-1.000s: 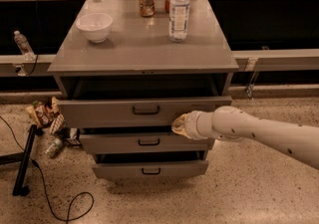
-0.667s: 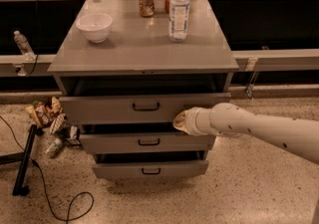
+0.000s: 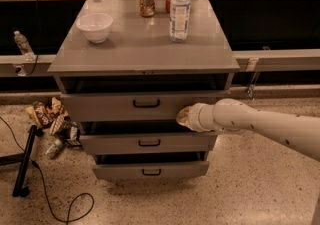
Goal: Close top drawer
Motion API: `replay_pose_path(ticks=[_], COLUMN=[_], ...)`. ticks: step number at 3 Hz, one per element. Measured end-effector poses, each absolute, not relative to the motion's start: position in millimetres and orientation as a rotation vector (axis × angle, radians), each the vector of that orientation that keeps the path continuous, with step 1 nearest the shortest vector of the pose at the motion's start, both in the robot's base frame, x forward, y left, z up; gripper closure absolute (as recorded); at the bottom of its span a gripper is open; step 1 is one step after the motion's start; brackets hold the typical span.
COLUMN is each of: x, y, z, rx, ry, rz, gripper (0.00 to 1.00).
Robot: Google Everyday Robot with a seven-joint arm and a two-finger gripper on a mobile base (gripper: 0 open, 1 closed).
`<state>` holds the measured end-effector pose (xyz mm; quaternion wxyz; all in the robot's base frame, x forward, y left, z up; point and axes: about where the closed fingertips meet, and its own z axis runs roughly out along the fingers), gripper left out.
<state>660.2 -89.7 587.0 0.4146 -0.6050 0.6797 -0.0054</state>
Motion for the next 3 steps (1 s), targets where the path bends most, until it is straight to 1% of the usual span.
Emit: replay_pose_path(ticks=[1,2,3], x=[628,565,527], y=[-89,-106,-127], z=[606,641,681], rx=[-1.487,-1.442,-1.301], ry=[1.744,1.826,1.872], rz=[0.105,0.288,0.389], gripper=[1.00,1.00,1.00])
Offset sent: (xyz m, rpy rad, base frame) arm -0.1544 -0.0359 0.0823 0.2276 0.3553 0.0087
